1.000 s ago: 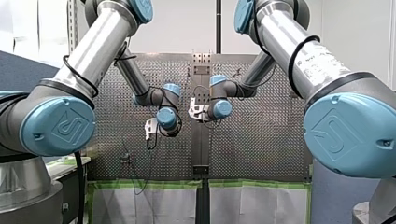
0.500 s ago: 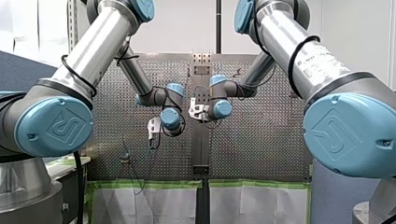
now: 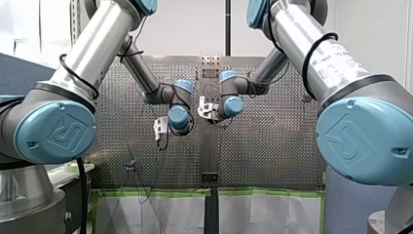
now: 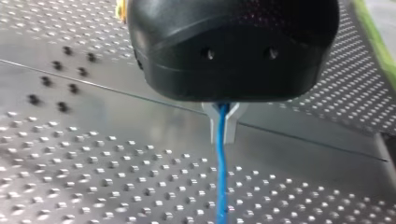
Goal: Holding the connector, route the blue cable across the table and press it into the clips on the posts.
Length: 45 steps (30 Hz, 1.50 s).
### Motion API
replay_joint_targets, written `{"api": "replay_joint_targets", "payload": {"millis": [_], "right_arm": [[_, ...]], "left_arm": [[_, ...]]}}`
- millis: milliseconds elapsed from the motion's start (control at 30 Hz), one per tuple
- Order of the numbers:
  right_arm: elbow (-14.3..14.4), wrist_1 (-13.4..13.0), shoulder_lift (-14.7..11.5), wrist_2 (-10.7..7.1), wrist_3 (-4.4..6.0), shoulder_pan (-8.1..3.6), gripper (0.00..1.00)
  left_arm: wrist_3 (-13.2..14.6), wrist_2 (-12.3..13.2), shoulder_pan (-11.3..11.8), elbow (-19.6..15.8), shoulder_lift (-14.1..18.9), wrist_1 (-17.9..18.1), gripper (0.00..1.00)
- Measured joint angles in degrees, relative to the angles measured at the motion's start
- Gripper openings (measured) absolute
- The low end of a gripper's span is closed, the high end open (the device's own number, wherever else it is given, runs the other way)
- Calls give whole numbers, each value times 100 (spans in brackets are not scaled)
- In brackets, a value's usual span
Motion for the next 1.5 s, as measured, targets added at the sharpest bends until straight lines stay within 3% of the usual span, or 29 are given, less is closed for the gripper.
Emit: {"api": "replay_joint_targets", "payload": {"millis": [200, 333, 800, 1067, 1333, 1500], "right_arm": [[0, 312, -308, -4, 170, -18, 0], [1, 544, -541, -9, 209, -24, 0], [207, 1239, -1238, -10, 137, -69, 0], [280, 1466, -1647, -10, 8, -91, 0], [282, 1720, -2056, -11, -250, -109, 0], [283, 1793, -2274, -26, -355, -120, 0]], "left_arm": [[-28, -26, 9, 0, 268, -159, 0], [-35, -85, 13, 0, 461, -255, 0], [-41, -97, -7, -1, 1175, -298, 0], [-24, -84, -17, 0, 1531, -313, 0], [30, -79, -26, 84, 1926, -363, 0], [46, 7, -30, 261, 2085, -469, 0]]}}
